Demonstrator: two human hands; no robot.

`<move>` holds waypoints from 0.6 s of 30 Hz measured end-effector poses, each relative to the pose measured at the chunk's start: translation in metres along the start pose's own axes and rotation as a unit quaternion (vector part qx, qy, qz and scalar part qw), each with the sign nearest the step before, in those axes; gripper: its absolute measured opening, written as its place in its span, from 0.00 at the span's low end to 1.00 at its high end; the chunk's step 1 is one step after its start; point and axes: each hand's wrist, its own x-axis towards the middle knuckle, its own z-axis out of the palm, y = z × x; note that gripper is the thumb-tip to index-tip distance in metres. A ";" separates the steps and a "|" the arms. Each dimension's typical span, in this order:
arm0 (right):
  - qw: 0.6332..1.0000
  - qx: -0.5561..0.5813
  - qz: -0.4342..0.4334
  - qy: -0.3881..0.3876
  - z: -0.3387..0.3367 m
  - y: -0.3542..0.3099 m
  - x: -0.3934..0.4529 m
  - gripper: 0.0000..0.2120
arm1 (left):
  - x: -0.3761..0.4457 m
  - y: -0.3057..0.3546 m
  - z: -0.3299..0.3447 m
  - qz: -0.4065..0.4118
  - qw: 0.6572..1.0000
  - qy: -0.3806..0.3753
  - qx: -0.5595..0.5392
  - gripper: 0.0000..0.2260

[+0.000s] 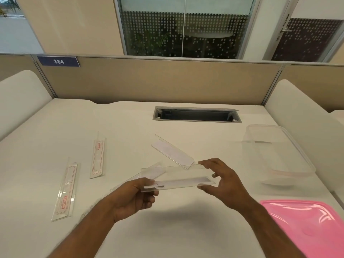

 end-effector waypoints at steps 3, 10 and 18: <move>1.000 -0.016 0.016 -0.009 -0.002 -0.002 0.001 0.29 | 0.003 -0.001 -0.008 0.044 0.999 0.023 -0.011 0.22; 0.997 -0.020 0.078 -0.019 -0.010 -0.005 0.001 0.29 | -0.016 0.005 -0.025 0.283 0.923 0.042 0.257 0.36; 0.984 0.042 0.160 -0.068 -0.013 -0.016 0.012 0.24 | -0.011 0.009 -0.018 0.269 0.935 0.071 0.221 0.21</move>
